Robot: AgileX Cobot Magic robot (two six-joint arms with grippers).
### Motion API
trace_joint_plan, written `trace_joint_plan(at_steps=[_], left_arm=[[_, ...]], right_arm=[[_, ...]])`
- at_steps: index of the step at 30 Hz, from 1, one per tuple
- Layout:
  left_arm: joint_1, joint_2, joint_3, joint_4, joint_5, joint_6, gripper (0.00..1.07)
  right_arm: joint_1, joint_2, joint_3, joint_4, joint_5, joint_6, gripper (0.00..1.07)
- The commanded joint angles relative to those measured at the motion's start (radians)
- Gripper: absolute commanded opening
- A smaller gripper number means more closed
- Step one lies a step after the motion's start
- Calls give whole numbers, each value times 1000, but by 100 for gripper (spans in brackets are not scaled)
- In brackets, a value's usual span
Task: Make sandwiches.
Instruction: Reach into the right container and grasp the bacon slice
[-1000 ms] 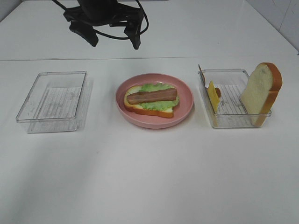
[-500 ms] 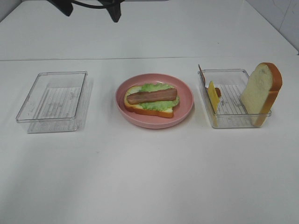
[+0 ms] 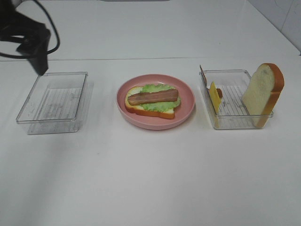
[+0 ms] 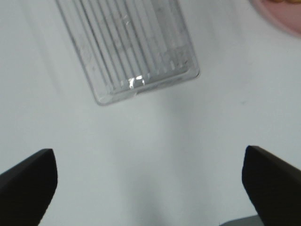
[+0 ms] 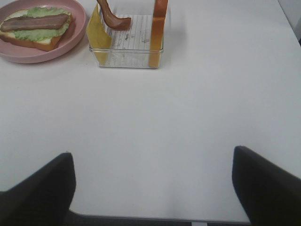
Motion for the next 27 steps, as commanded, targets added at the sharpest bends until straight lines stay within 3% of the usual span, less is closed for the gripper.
trace_joint_plan(at_steps=[1, 2, 3, 5, 6, 7, 13, 19, 27], left_arm=[[47, -112, 126, -5, 5, -5, 100], [74, -174, 204, -5, -31, -10, 100], [74, -174, 204, -5, -31, -10, 100], [105, -278, 310, -5, -72, -15, 100], [105, -278, 310, -5, -72, -15, 100], [121, -343, 375, -5, -89, -24, 100], [133, -562, 560, -4, -142, -33, 100], [133, -786, 683, -5, -177, -63, 100], [133, -1077, 762, -5, -176, -63, 100]], right_arm=[[-6, -30, 3, -2, -10, -8, 87], [-6, -30, 3, -2, -10, -8, 87], [-6, -30, 3, -2, -10, -8, 87], [-6, -30, 3, -2, -10, -8, 87], [-6, -30, 3, -2, -10, -8, 87], [-6, -30, 3, -2, -10, -8, 87], [-6, -30, 3, -2, -10, -8, 87], [-6, -30, 3, -2, -10, -8, 87], [-6, -30, 3, -2, -10, -8, 87]])
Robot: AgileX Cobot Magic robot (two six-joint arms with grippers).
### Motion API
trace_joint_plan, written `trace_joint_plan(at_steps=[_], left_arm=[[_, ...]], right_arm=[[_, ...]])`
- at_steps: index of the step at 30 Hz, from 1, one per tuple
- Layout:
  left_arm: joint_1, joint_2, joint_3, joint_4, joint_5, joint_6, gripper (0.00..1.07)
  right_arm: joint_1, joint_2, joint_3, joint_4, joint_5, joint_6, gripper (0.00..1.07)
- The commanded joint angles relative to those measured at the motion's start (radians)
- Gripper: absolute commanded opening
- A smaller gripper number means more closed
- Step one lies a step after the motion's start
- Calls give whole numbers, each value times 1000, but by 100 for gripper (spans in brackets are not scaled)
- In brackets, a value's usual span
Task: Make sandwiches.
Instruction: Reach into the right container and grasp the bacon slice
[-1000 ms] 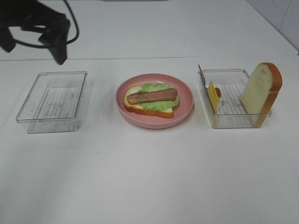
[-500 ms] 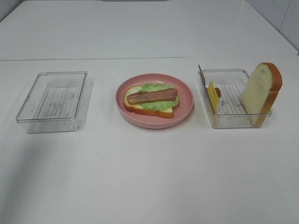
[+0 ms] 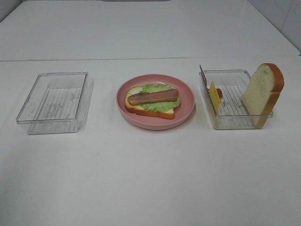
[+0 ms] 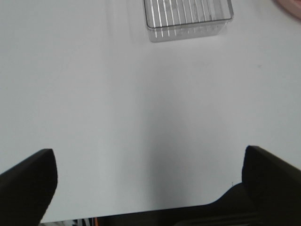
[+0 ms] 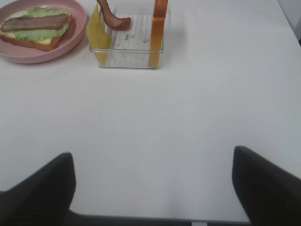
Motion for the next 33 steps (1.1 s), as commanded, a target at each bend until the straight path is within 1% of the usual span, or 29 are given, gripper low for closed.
trace_joint_plan(at_steps=[1, 2, 3, 4, 6, 7, 9, 12, 13, 15, 16, 17, 20, 22, 23, 24, 25, 33], left_arm=[[4, -89, 22, -4, -7, -7, 100], [4, -162, 34, -4, -7, -7, 100], [4, -198, 41, -4, -7, -7, 100], [4, -198, 41, -4, -7, -7, 100], [4, -294, 64, -4, 4, -7, 100], [4, -294, 64, -4, 4, -7, 100], [4, -404, 109, -3, 19, -3, 100], [4, -432, 125, -4, 19, 1, 100], [4, -482, 153, -9, 19, 1, 100], [4, -504, 166, -13, 21, 3, 100], [4, -538, 196, -20, 21, 12, 100], [4, -562, 203, -27, 28, 30, 100], [4, -572, 203, -33, 28, 36, 100], [4, -579, 205, -70, 27, 75, 100], [4, -579, 205, -70, 27, 75, 100], [4, -579, 205, -84, 27, 88, 100], [4, -579, 205, -103, 27, 114, 100], [4, -579, 205, -98, 24, 118, 100]], right_arm=[[-6, -30, 3, -2, -10, -8, 87], [-6, -30, 3, -2, -10, -8, 87], [-6, -30, 3, -2, -10, -8, 87], [-6, -30, 3, -2, -10, -8, 87], [-6, -30, 3, -2, -10, -8, 87], [-6, -30, 3, -2, -10, -8, 87], [-6, -30, 3, -2, -10, -8, 87], [-6, -30, 3, -2, -10, -8, 87], [-6, -30, 3, -2, -10, -8, 87], [-6, -30, 3, -2, -10, -8, 87], [-6, -30, 3, -2, -10, -8, 87], [-6, -30, 3, -2, -10, -8, 87], [-6, -30, 3, -2, -10, -8, 87], [-6, -30, 3, -2, -10, -8, 87], [-6, -30, 3, -2, -10, -8, 87], [-6, -30, 3, -2, -10, -8, 87], [-6, -30, 3, -2, -10, -8, 87], [-6, -30, 3, -2, -10, -8, 87]])
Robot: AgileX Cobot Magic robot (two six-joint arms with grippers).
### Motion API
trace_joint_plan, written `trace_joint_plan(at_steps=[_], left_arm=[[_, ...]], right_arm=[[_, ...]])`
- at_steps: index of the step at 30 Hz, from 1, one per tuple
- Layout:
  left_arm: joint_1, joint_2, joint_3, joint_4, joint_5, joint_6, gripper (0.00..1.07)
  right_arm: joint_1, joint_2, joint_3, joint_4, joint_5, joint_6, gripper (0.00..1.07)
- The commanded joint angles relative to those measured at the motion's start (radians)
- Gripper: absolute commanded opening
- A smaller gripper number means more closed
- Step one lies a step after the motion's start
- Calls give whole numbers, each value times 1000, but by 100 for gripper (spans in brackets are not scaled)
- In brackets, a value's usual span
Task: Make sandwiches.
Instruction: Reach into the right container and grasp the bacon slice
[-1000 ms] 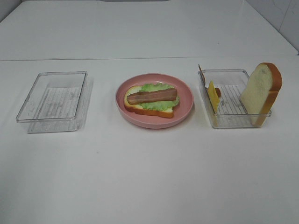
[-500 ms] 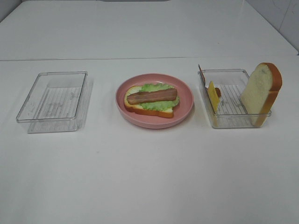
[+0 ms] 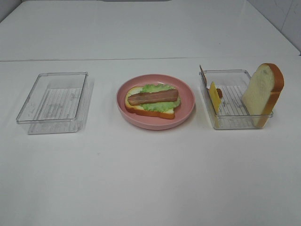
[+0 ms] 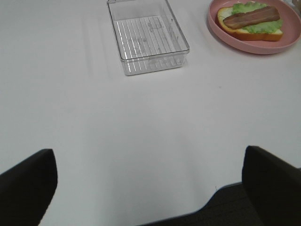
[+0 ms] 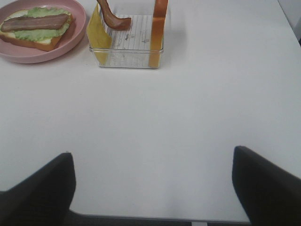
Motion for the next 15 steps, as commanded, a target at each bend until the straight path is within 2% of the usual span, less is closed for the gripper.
trace_joint_plan(at_steps=[1, 8, 10, 15], left_arm=[[4, -9, 2, -4, -4, 5, 100], [25, -56, 2, -2, -4, 5, 100], [101, -107, 2, 4, -4, 5, 100], [136, -138, 2, 7, -4, 5, 100]], right_arm=[[-6, -30, 3, -2, -10, -8, 87], [-6, -30, 3, -2, -10, -8, 87], [-6, -30, 3, -2, -10, -8, 87], [-6, -30, 3, -2, -10, -8, 87]])
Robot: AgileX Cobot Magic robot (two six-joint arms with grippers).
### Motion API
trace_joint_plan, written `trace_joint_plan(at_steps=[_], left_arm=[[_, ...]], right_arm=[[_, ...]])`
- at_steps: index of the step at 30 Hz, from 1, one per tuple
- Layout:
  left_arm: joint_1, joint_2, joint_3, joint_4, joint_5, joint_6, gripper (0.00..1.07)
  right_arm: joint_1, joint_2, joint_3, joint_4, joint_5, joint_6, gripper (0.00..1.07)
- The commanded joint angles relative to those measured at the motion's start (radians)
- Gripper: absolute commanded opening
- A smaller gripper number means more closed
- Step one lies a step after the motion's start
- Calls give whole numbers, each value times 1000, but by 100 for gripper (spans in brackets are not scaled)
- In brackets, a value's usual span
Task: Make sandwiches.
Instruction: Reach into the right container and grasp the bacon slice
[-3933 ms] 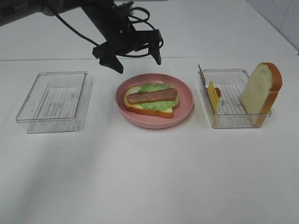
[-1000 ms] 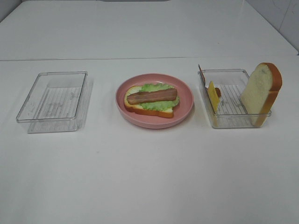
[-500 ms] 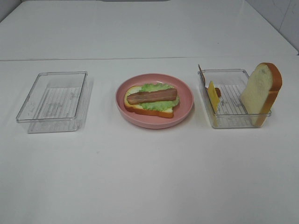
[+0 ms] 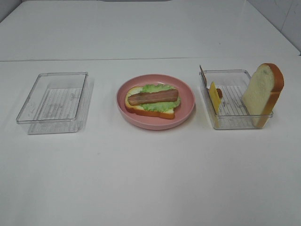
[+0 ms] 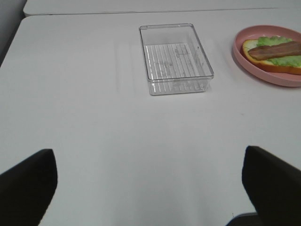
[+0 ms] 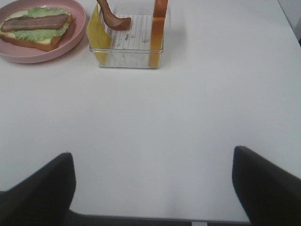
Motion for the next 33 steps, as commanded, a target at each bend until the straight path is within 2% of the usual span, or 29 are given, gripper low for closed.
trace_joint_plan(at_steps=[1, 33], left_arm=[[16, -27, 1, 0, -4, 4, 100], [16, -19, 1, 0, -4, 4, 100]], right_arm=[[-6, -30, 3, -2, -10, -8, 87], [-6, -30, 3, -2, -10, -8, 87]])
